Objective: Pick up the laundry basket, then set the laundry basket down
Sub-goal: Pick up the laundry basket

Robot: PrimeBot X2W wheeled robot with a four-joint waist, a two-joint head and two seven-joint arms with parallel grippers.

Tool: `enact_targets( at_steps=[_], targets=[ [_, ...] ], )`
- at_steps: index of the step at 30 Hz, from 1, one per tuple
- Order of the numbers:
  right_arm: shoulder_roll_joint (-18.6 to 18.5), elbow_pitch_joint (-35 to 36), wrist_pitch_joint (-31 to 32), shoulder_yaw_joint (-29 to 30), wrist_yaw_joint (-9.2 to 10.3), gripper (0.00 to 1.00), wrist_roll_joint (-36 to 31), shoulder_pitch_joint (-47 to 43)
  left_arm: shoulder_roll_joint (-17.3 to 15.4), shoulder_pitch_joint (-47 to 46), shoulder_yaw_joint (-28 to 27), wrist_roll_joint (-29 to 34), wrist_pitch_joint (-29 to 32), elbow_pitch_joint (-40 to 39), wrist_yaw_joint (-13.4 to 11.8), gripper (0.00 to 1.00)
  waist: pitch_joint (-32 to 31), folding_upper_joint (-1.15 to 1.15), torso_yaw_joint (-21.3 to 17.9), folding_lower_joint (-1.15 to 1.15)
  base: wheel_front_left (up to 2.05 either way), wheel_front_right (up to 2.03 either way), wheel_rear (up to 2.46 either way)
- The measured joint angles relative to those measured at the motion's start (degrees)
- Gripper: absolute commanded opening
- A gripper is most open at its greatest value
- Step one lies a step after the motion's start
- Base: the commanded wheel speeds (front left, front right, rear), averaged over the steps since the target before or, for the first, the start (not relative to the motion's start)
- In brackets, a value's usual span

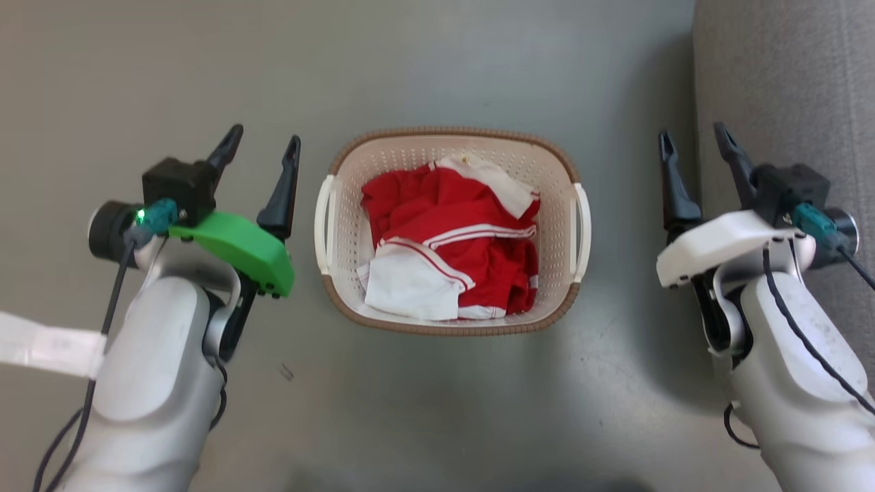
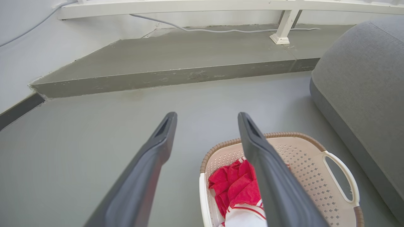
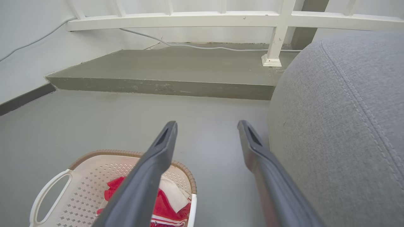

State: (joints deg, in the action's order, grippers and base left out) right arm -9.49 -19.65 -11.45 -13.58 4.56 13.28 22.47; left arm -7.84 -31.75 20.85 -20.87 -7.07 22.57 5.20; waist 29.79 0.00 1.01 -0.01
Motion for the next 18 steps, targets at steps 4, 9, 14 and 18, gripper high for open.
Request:
enact_targets(
  at_steps=[4,9,14,18],
  targets=[
    [-0.03,-1.47,-0.01,-0.54,-0.20,1.00,-0.85,3.38,0.49,-3.77,0.22,-0.55,1.08,3.11,0.60,1.00,3.24,0.00,-0.13,0.00,0.00,0.00,0.00],
    [0.10,-4.49,0.98,-1.05,-0.52,1.00,-1.03,6.84,1.49,-8.10,1.21,-2.16,2.33,6.56,1.22,1.00,7.31,0.00,-0.25,0.00,0.00,0.00,0.00],
    [0.25,-6.65,1.02,-1.82,-1.00,1.00,-2.49,10.06,1.90,-11.78,1.38,-3.08,2.83,9.20,1.47,1.00,11.39,0.00,-0.33,0.00,0.00,0.00,0.00],
    [0.57,-8.70,1.66,-2.38,-1.04,1.00,-2.76,12.52,2.19,-14.80,1.81,-3.35,3.07,11.43,1.80,1.00,14.64,0.00,-0.30,0.00,0.00,0.00,0.00]
  ],
)
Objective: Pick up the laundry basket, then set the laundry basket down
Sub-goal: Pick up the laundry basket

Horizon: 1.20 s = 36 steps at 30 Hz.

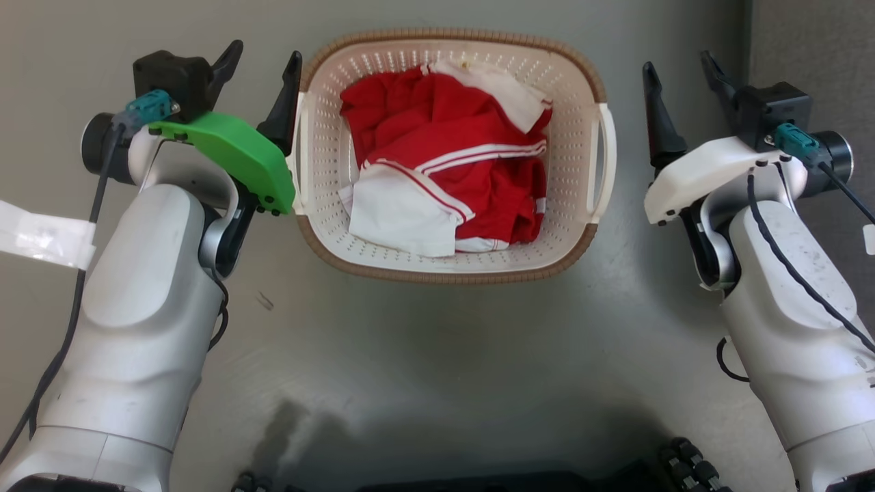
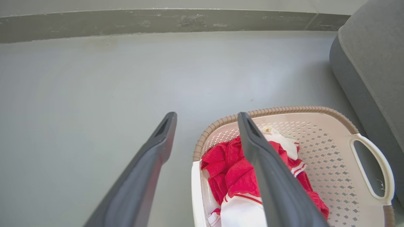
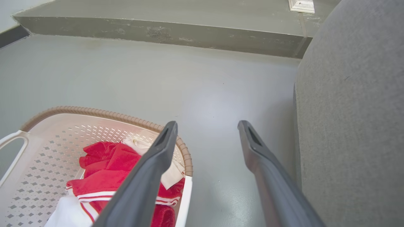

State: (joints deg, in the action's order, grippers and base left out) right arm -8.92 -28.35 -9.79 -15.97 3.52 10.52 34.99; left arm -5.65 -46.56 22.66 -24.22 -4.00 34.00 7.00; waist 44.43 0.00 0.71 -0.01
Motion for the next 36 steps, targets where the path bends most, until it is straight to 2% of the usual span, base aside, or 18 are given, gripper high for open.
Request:
enact_targets(
  at_steps=[11,22,23,24,25,36],
  targets=[
    [2.05,-5.28,-0.85,-1.59,-0.99,1.00,-0.07,2.52,0.52,-1.75,2.47,-0.33,-0.40,8.09,0.05,1.00,7.31,0.00,-0.39,0.00,0.00,0.00,0.00],
    [3.04,-8.77,-2.27,-2.47,-1.68,1.00,0.00,3.54,0.87,-4.10,6.27,-3.39,-1.11,12.69,0.08,1.00,11.00,0.00,-1.10,0.00,0.00,0.00,0.00],
    [3.04,-9.13,-2.35,-2.59,-1.96,0.83,0.00,3.63,0.93,-4.42,6.53,-3.61,-1.21,13.19,0.10,1.00,11.19,0.00,-1.05,0.00,0.00,0.00,0.00],
    [3.07,-9.51,-2.37,-2.71,-1.99,0.27,0.00,3.67,0.98,-4.58,6.71,-3.90,-1.56,13.69,0.11,0.39,11.31,0.00,-0.98,0.00,0.00,0.00,0.00],
    [3.10,-9.96,-2.55,-2.79,-2.03,0.00,0.01,3.70,0.98,-4.59,7.02,-4.24,-1.57,14.00,0.11,0.00,11.37,0.00,-0.91,0.00,0.00,0.00,0.00],
    [3.52,-12.89,-3.31,-2.42,-2.50,0.00,0.58,5.65,1.33,-6.04,10.21,-8.80,-1.58,16.59,-0.01,0.00,11.36,0.00,-0.37,0.01,0.00,0.00,0.00]
  ],
)
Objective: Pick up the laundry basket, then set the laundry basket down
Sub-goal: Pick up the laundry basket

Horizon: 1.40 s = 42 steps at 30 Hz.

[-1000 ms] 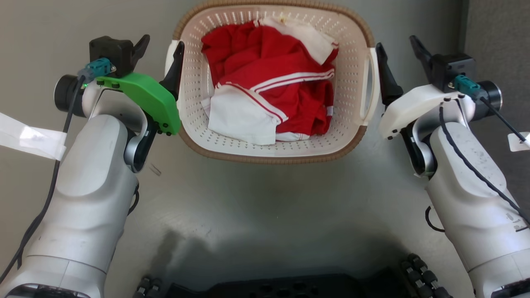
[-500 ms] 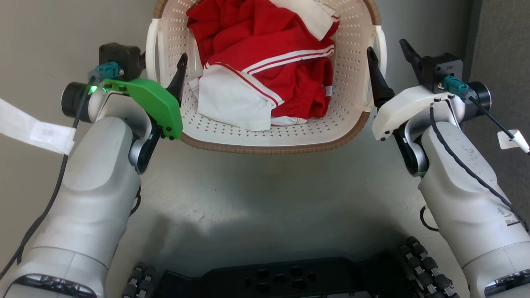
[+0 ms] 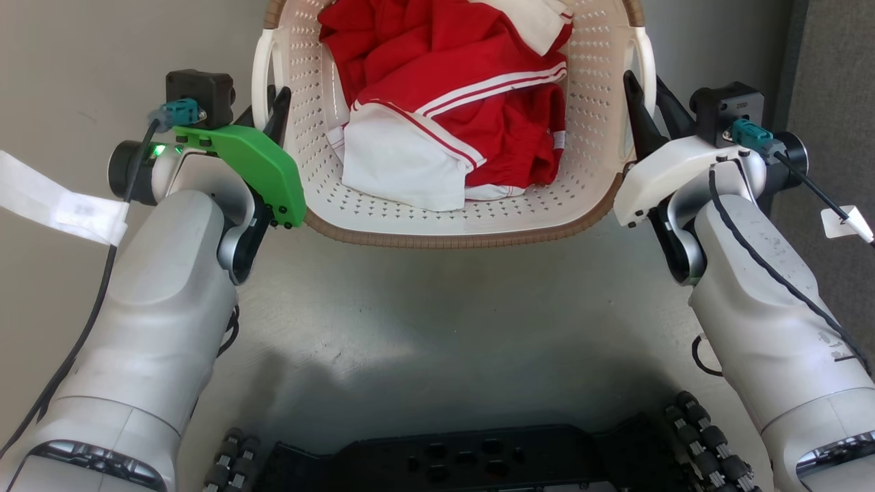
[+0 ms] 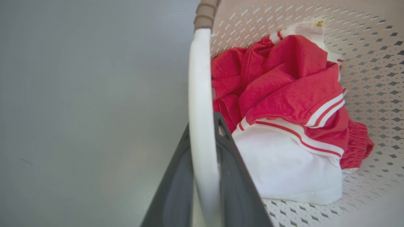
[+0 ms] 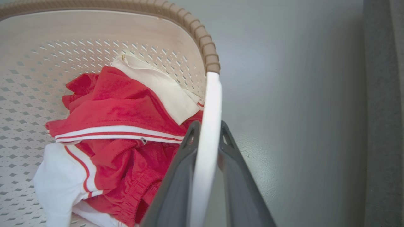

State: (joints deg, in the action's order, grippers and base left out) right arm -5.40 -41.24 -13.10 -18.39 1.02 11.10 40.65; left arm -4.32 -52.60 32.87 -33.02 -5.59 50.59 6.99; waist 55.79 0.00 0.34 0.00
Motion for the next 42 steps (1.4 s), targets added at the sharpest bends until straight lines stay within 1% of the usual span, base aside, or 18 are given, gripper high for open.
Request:
enact_targets(
  at_steps=[4,8,11,14,21,29,32,34,39,41,42],
  targets=[
    [-0.07,-1.11,-0.33,0.04,-0.49,0.00,0.00,0.32,0.03,-0.30,1.26,-1.13,-0.11,0.78,-0.01,0.00,-0.26,0.00,0.14,0.00,0.00,0.00,0.00],
    [-0.09,-2.86,-0.42,-0.05,-0.54,0.00,-0.01,0.74,0.16,-0.30,2.44,-1.86,-0.54,1.82,-0.01,0.00,-1.01,0.00,0.22,0.00,0.00,0.00,0.00],
    [-0.08,-3.99,-0.42,-0.16,-1.14,0.00,-0.01,1.23,0.25,-0.30,3.36,-2.14,-0.53,2.86,-0.01,0.00,-1.78,0.00,0.23,0.00,0.00,0.00,0.00],
    [-0.07,-5.32,-0.42,-0.42,-1.72,0.00,-0.01,1.53,0.36,-0.30,4.23,-3.74,-0.42,3.91,-0.01,0.00,-2.75,0.00,0.22,0.00,0.00,0.00,0.00],
    [0.46,-8.67,-0.38,-0.97,-2.96,0.00,0.00,2.50,0.43,-0.27,4.78,-5.31,0.07,5.93,0.01,0.00,-5.13,0.00,0.05,0.00,0.00,0.00,0.00],
    [1.45,-13.99,1.93,-1.78,-4.56,0.00,0.09,3.72,0.64,0.03,5.87,-8.57,1.59,8.33,0.07,0.00,-9.48,0.00,-0.39,0.00,0.00,0.00,0.00],
    [1.59,-15.39,2.65,-1.96,-4.66,0.00,0.22,3.89,0.77,0.12,6.03,-9.18,2.25,8.56,0.08,0.00,-11.11,0.00,-0.50,0.00,0.00,0.00,0.00],
    [1.65,-16.57,3.24,-2.09,-5.10,0.00,0.64,3.97,0.98,0.41,6.14,-9.80,2.60,8.84,0.08,0.00,-12.21,0.00,-0.56,0.00,0.00,0.00,0.00],
    [2.08,-19.41,5.20,-2.59,-6.04,0.00,1.23,4.08,1.30,2.41,6.45,-12.25,4.17,9.93,0.10,0.00,-15.06,0.00,-0.68,0.00,0.00,0.00,0.00],
    [2.37,-20.46,6.05,-2.90,-6.12,0.00,1.44,4.07,1.31,3.18,6.53,-12.69,4.86,10.13,0.12,0.00,-16.25,0.00,-0.74,0.00,0.00,0.00,0.00],
    [2.46,-20.90,6.41,-3.08,-6.49,0.00,1.49,4.07,1.31,3.48,6.55,-13.04,5.16,10.23,0.12,0.00,-16.82,0.00,-0.77,0.00,0.00,0.00,0.00]
  ],
)
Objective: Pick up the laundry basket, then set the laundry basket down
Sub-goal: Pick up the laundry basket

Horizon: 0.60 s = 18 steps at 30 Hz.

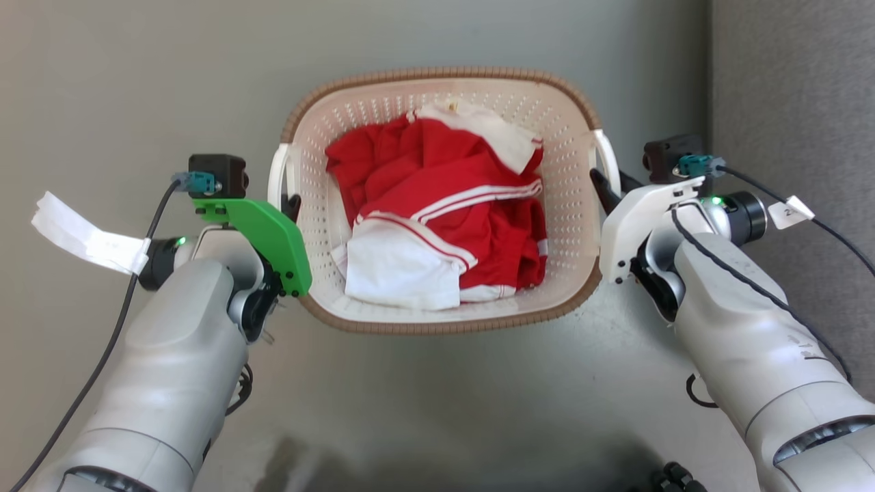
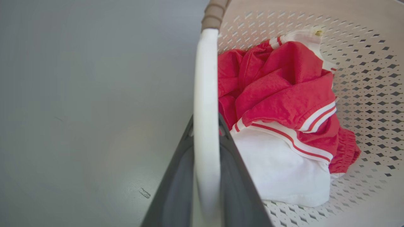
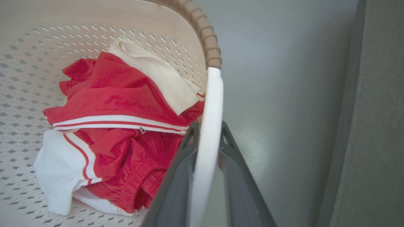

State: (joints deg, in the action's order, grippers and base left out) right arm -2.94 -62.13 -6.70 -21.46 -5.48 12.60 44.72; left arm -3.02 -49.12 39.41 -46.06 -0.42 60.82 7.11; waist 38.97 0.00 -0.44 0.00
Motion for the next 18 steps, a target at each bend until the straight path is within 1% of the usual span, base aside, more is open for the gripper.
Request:
enact_targets(
  at_steps=[3,8,18],
  targets=[
    [0.36,-1.18,0.79,-0.48,-0.14,0.00,0.18,0.00,-0.07,0.66,0.20,-1.26,0.98,0.32,0.00,0.00,-1.76,0.00,-0.16,0.00,0.00,0.00,0.00],
    [0.91,-3.09,2.49,-0.76,-1.07,0.00,1.14,-0.01,-0.24,2.11,0.48,-2.97,2.52,1.11,0.01,0.00,-4.72,0.00,-0.55,0.00,0.00,0.00,0.00],
    [1.48,-6.30,5.00,-0.80,-1.60,0.00,2.34,-0.71,-0.32,4.66,1.47,-6.00,4.63,1.10,0.01,0.00,-10.80,0.00,-1.46,0.00,0.00,0.00,0.00]
  ],
)
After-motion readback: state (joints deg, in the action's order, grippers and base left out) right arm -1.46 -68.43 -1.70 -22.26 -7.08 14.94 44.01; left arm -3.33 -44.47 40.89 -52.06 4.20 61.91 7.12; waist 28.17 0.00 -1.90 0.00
